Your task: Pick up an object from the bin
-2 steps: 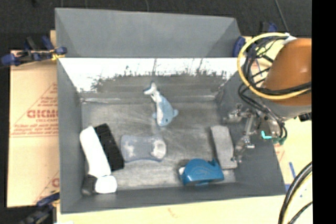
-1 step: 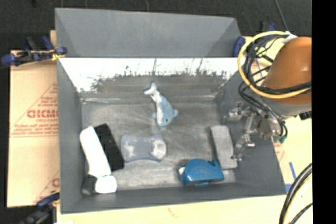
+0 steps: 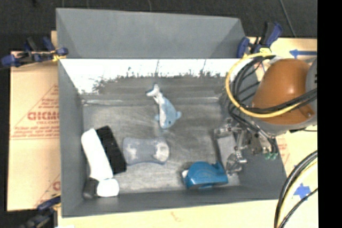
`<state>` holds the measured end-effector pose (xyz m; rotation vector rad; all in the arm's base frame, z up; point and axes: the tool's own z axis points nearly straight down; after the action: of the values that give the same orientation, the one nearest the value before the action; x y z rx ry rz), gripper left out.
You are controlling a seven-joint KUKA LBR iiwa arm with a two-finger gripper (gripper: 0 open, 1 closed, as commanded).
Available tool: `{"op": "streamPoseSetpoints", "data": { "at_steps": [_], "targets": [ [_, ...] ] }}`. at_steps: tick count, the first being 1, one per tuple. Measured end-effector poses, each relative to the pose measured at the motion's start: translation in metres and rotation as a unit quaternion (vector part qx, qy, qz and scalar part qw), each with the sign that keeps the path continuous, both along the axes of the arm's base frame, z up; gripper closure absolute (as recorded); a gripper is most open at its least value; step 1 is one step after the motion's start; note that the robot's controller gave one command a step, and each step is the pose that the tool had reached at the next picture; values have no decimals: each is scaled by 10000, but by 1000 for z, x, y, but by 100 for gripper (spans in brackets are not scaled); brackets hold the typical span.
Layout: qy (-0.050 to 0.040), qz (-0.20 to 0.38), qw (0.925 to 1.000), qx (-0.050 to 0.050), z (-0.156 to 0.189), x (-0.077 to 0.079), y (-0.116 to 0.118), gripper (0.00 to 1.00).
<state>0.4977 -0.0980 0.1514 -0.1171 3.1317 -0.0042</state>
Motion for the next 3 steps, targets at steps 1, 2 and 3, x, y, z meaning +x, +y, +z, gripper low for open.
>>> {"op": "streamPoseSetpoints", "data": {
  "at_steps": [1, 2, 3],
  "targets": [
    [47, 1390, 9903, 8, -15, -20, 13, 0],
    [21, 516, 9987, 11, 2, -25, 27, 0],
    [-2, 1099, 9939, -5, -56, -20, 36, 0]
  ]
}}
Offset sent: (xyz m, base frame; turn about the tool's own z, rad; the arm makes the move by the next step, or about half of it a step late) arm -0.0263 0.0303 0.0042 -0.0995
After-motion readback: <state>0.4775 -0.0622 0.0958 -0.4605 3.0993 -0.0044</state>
